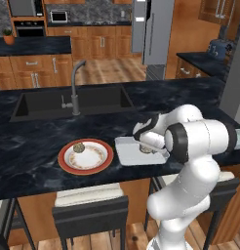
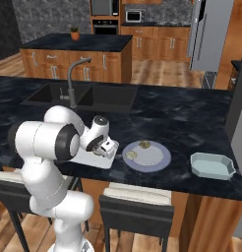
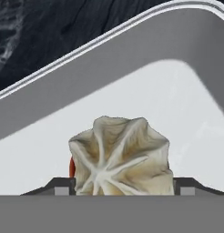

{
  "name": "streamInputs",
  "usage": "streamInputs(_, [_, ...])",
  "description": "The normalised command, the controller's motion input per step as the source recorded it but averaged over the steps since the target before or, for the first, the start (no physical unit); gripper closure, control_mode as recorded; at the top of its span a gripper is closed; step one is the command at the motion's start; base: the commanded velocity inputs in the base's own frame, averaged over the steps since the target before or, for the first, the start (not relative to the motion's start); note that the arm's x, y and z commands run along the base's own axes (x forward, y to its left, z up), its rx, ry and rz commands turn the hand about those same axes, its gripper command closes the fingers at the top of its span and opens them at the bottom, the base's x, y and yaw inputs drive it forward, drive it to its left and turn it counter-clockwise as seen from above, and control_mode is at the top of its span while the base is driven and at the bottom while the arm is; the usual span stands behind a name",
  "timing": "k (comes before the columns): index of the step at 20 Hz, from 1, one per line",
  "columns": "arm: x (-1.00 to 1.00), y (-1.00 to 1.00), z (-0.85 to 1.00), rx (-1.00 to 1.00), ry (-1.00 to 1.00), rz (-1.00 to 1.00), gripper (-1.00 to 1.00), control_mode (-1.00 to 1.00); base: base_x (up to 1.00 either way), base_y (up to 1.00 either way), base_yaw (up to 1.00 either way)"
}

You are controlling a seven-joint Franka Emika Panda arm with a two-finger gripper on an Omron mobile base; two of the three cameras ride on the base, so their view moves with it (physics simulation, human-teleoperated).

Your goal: Place two dumplings into each of the tupperware containers and then place the containers in the fridge.

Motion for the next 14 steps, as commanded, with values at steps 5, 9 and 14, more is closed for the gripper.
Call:
streamInputs(5, [-0.49,-0.01,0.23,0.0,-0.09,0.0,-1.0,-1.0,0.0,0.0,0.0])
streamInputs(9, [-0.21,0.05,0.54,0.0,-0.09,0.02,-1.0,-1.0,0.0,0.0,0.0])
streamInputs(14, [0.0,0.3,0.69,-0.03,-0.01,0.05,-1.0,-1.0,0.0,0.0,0.0])
